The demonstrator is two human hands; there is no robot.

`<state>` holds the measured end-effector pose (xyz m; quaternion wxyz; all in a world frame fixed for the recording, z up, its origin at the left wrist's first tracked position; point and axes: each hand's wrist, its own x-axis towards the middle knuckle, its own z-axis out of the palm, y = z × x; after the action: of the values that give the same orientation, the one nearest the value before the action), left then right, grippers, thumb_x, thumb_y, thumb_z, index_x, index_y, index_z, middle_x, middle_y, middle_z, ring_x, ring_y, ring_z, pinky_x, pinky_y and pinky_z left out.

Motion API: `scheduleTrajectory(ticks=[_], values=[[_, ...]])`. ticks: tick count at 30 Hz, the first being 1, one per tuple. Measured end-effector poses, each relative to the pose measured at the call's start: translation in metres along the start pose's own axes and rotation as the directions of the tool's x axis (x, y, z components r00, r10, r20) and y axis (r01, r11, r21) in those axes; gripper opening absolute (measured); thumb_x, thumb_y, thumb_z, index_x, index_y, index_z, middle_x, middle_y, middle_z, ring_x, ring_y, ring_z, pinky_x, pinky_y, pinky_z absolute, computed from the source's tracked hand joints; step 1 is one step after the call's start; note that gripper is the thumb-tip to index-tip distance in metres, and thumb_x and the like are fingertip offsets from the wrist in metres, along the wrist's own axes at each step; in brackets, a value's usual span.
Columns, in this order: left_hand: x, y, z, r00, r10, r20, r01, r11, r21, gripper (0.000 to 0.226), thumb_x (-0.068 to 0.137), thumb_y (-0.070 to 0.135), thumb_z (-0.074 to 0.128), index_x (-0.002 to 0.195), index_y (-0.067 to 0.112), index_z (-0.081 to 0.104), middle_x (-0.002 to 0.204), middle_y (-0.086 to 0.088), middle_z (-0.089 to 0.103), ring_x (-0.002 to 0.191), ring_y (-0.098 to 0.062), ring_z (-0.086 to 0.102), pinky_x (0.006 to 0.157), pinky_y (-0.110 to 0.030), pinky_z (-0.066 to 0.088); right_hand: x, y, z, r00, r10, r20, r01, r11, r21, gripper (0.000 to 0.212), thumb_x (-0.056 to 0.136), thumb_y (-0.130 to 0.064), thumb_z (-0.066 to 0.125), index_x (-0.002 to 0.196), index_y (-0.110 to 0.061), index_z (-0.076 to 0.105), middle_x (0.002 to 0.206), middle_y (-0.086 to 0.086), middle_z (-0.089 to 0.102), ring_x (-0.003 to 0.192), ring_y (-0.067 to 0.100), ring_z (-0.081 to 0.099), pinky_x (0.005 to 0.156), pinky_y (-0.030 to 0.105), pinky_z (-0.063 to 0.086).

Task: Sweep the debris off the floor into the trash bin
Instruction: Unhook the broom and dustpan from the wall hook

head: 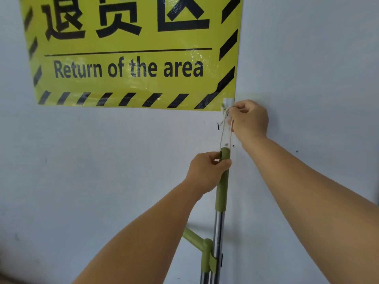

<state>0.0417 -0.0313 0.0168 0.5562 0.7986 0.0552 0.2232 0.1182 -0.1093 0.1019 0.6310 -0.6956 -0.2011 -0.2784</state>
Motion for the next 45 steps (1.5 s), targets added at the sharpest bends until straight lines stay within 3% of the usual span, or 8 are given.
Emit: scheduleTrajectory(ticks=[10, 15, 18, 24, 27, 34, 40, 45], values=[[-0.025, 0.006, -0.015, 1.0, 0.01, -0.016, -0.01, 1.0, -0.009, 0.026, 0.094, 0.026, 0.064, 0.116, 0.014, 0.069, 0.103, -0.011, 0.073, 0.101, -0.03, 0.068, 0.095, -0.044, 0.055, -0.02, 0.003, -0.004, 1.0, -0.004, -0.018, 0.006, 0.996, 0.084, 0.013, 0.086, -0.019, 0.059, 0.084, -0.022, 0.071, 0.07, -0.004, 0.068, 0.068, 0.015, 0.07, 0.073, 0.044, 0.06], [-0.056, 0.004, -0.034, 0.998, 0.038, -0.047, -0.038, 0.999, -0.001, 0.011, 0.092, 0.025, 0.065, 0.084, 0.022, 0.07, 0.1, -0.02, 0.073, 0.095, -0.037, 0.069, 0.092, -0.05, 0.056, -0.077, 0.007, -0.014, 0.99, 0.13, 0.048, -0.136, 0.981, 0.139, 0.019, 0.091, -0.031, 0.052, 0.083, -0.021, 0.066, 0.075, -0.007, 0.067, 0.076, 0.013, 0.07, 0.078, 0.044, 0.06], [-0.084, 0.007, -0.053, 0.995, 0.057, -0.085, -0.056, 0.998, 0.008, 0.015, 0.092, 0.024, 0.065, 0.078, 0.025, 0.07, 0.099, -0.02, 0.073, 0.097, -0.038, 0.069, 0.093, -0.051, 0.055, -0.13, 0.005, -0.017, 0.968, 0.226, 0.112, -0.241, 0.959, 0.147, 0.026, 0.094, -0.04, 0.045, 0.078, -0.027, 0.061, 0.084, -0.004, 0.068, 0.084, 0.015, 0.069, 0.079, 0.04, 0.059], [-0.154, 0.012, -0.101, 0.985, 0.033, -0.17, -0.033, 0.999, 0.003, 0.013, 0.09, 0.024, 0.068, 0.078, 0.026, 0.07, 0.101, -0.02, 0.072, 0.1, -0.038, 0.068, 0.092, -0.05, 0.056, -0.267, 0.001, -0.008, 0.848, 0.387, 0.363, -0.441, 0.894, 0.077, 0.042, 0.098, -0.051, 0.031, 0.1, -0.021, 0.06, 0.098, -0.001, 0.067, 0.092, 0.016, 0.064, 0.084, 0.034, 0.054], [-0.192, 0.011, -0.123, 0.975, 0.009, -0.224, -0.008, 1.0, 0.002, 0.008, 0.09, 0.025, 0.068, 0.082, 0.026, 0.069, 0.1, -0.017, 0.073, 0.099, -0.035, 0.069, 0.09, -0.049, 0.057, -0.328, -0.014, 0.0, 0.796, 0.364, 0.484, -0.433, 0.9, 0.036, 0.041, 0.099, -0.049, 0.031, 0.086, -0.022, 0.059, 0.087, -0.002, 0.067, 0.085, 0.016, 0.063, 0.076, 0.024, 0.048], [-0.272, 0.003, -0.169, 0.932, -0.023, -0.362, 0.041, 0.998, 0.04, 0.013, 0.091, 0.027, 0.067, 0.079, 0.031, 0.064, 0.093, -0.007, 0.073, 0.094, -0.028, 0.07, 0.089, -0.043, 0.058, -0.416, -0.058, 0.022, 0.781, 0.288, 0.553, -0.399, 0.913, 0.088, 0.038, 0.101, -0.035, 0.037, 0.1, -0.006, 0.061, 0.071, 0.0, 0.058, 0.067, 0.011, 0.056, 0.053, 0.004, 0.044], [-0.339, -0.011, -0.212, 0.844, 0.006, -0.537, 0.093, 0.983, 0.156, 0.014, 0.093, 0.036, 0.063, 0.081, 0.029, 0.066, 0.081, 0.007, 0.072, 0.084, -0.019, 0.071, 0.085, -0.04, 0.059, -0.471, -0.087, 0.045, 0.711, 0.212, 0.671, -0.397, 0.908, 0.134, 0.036, 0.102, -0.036, 0.032, 0.096, -0.014, 0.06, 0.067, 0.0, 0.056, 0.064, 0.011, 0.055, 0.061, 0.017, 0.044], [-0.419, -0.056, -0.247, 0.75, -0.092, -0.655, 0.366, 0.883, 0.295, 0.039, 0.099, 0.04, 0.051, 0.084, 0.012, 0.073, 0.078, 0.0, 0.073, 0.075, -0.02, 0.068, 0.075, -0.037, 0.056, -0.512, -0.11, 0.064, 0.577, 0.194, 0.794, -0.548, 0.812, 0.2, 0.037, 0.102, -0.037, 0.03, 0.086, -0.018, 0.058, 0.064, 0.0, 0.052, 0.06, 0.013, 0.05, 0.062, 0.026, 0.044]])
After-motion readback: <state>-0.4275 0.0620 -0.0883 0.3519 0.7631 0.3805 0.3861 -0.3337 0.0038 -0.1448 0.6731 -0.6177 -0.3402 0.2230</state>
